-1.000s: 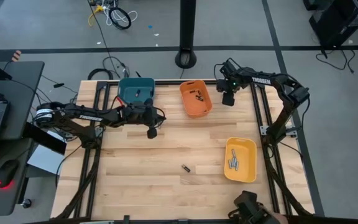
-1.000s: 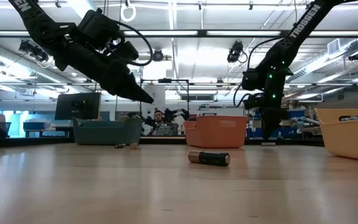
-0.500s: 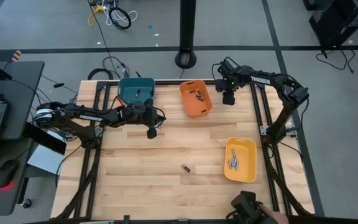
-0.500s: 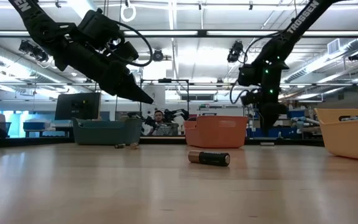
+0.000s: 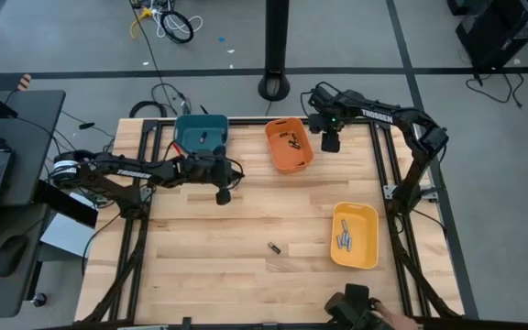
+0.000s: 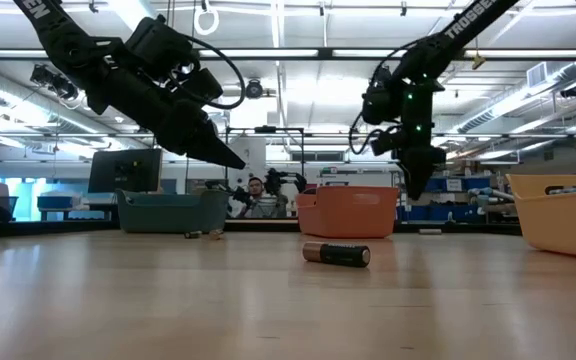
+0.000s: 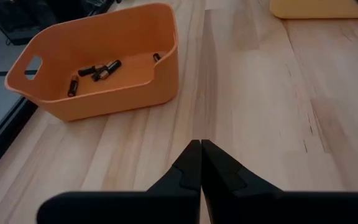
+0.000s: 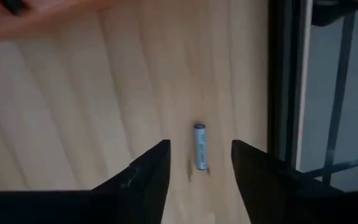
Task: Sort batteries
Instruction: Put the silver battery into the yellow bin
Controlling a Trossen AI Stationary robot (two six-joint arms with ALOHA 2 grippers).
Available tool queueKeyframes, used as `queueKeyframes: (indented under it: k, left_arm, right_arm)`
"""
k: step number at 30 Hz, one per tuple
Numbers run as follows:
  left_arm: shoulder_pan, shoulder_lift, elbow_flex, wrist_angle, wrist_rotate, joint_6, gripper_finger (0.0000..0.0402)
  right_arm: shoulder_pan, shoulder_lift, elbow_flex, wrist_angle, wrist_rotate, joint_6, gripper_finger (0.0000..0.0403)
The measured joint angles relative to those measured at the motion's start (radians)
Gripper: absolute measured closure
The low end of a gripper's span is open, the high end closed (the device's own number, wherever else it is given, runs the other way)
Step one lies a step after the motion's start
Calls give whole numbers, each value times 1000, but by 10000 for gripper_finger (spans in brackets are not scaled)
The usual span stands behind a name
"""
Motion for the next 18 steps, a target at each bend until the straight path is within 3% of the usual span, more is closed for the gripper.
queueKeyframes:
  k: [8, 18]
  left_arm:
    - [0, 0, 0, -20, 1, 0, 390]
    - [0, 0, 0, -21, 1, 1, 390]
  right_arm:
    - [-35, 5, -50, -8, -5, -2, 183]
    - [-127, 5, -165, 161, -56, -81, 181]
